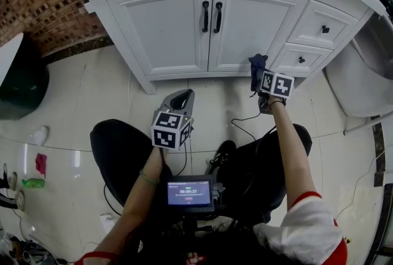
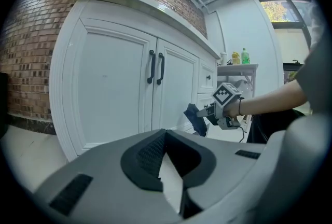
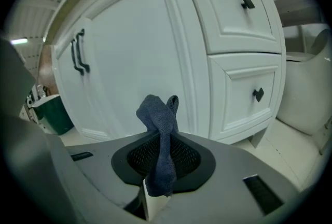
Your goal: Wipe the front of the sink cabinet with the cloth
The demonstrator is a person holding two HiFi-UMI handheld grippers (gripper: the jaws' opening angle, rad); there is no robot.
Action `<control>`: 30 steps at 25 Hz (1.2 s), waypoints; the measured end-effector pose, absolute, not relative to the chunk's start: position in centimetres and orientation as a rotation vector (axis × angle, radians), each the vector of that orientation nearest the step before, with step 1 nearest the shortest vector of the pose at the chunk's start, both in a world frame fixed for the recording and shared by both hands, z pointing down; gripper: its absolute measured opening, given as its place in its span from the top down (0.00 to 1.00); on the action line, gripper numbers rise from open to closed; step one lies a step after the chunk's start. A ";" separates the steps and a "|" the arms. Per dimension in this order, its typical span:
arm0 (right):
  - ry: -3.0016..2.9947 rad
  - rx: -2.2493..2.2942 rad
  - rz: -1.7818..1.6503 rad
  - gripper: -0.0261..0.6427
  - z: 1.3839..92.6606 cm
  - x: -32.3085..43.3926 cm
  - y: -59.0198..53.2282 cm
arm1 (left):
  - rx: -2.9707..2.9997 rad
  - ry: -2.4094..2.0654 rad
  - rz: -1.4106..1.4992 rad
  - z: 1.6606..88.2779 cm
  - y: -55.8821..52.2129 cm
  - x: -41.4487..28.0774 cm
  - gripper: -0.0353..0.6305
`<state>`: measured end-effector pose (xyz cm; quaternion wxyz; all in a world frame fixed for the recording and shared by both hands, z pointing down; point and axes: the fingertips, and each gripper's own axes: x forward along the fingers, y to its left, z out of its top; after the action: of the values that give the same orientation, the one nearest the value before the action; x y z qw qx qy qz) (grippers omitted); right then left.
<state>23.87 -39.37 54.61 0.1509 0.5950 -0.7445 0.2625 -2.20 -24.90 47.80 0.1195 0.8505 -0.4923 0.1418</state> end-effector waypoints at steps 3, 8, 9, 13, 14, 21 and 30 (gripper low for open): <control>-2.322 1.688 0.690 0.86 49.9 19.8 -37.1 | 2.484 -1.459 0.394 47.2 -23.6 -2.7 0.92; -2.541 1.662 0.557 0.86 44.8 13.9 -30.3 | 2.530 -1.475 0.308 45.0 -21.2 -2.8 0.92; -2.574 1.651 0.543 0.86 44.5 12.9 -28.8 | 2.541 -1.476 0.292 44.5 -20.7 -2.7 0.92; -2.676 1.619 0.567 0.86 44.6 9.5 -23.4 | 2.555 -1.499 0.257 43.7 -18.8 -2.8 0.92; -2.698 1.609 0.582 0.86 44.8 8.7 -22.3 | 2.548 -1.510 0.252 43.7 -18.4 -2.9 0.92; -2.771 1.517 0.520 0.86 45.2 4.7 -18.0 | 2.586 -1.568 0.261 42.8 -16.1 -2.4 0.92; -2.760 1.479 0.408 0.87 44.8 2.9 -17.1 | 2.548 -1.600 0.247 43.2 -14.5 -3.9 0.92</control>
<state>2.91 -17.12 44.81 -0.0081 0.4684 -0.8740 0.1293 -3.89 -14.51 43.20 0.0612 0.8425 -0.5290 0.0815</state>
